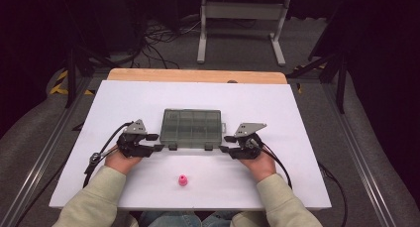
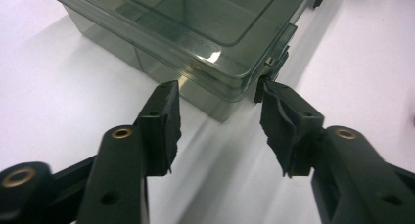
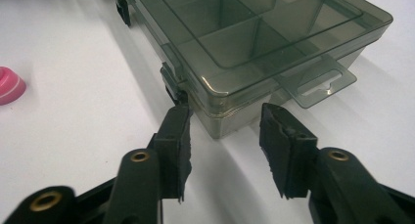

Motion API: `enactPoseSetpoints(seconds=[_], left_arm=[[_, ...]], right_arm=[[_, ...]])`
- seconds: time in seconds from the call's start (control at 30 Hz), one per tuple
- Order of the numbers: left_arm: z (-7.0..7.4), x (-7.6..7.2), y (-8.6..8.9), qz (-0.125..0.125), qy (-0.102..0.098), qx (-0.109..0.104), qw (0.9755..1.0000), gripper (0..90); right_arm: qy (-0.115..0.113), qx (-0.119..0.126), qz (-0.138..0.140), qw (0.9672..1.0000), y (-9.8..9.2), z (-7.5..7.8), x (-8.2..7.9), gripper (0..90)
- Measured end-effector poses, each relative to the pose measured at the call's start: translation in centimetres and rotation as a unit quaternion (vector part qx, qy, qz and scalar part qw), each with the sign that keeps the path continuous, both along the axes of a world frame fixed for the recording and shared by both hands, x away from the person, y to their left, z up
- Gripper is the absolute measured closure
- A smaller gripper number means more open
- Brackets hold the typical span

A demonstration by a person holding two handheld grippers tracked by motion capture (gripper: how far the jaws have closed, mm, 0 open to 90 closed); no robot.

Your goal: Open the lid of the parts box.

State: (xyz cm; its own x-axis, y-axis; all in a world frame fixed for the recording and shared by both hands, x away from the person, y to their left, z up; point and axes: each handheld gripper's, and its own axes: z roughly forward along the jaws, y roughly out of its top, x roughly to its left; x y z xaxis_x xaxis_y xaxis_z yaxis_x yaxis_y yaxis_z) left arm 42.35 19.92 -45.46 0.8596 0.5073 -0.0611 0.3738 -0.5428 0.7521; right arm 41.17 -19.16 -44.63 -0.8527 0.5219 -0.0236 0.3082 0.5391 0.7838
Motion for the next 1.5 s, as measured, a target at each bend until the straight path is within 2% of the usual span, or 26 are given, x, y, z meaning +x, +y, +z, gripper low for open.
enactPoseSetpoints(seconds=[0.37,0.77,1.27,1.5], left_arm=[[-0.05,0.01,0.02,-0.005,0.004,0.001,1.0,63.3],[-0.08,0.13,0.15,-0.003,0.011,-0.007,0.9999,64.3],[-0.04,0.14,0.21,-0.003,0.014,-0.008,0.9999,65.6],[0.14,0.03,0.27,-0.004,0.009,-0.011,0.9999,68.3]], right_arm=[[0.004,-0.001,0.001,1.0,0.11,-0.13,0.05,63.2],[0.006,0.003,0.001,1.0,0.22,-0.29,0.21,69.0],[0.009,0.007,0.001,0.9999,0.2,-0.28,0.21,69.9],[0.009,0.014,0.001,0.9999,0.13,-0.19,0.2,70.8]])
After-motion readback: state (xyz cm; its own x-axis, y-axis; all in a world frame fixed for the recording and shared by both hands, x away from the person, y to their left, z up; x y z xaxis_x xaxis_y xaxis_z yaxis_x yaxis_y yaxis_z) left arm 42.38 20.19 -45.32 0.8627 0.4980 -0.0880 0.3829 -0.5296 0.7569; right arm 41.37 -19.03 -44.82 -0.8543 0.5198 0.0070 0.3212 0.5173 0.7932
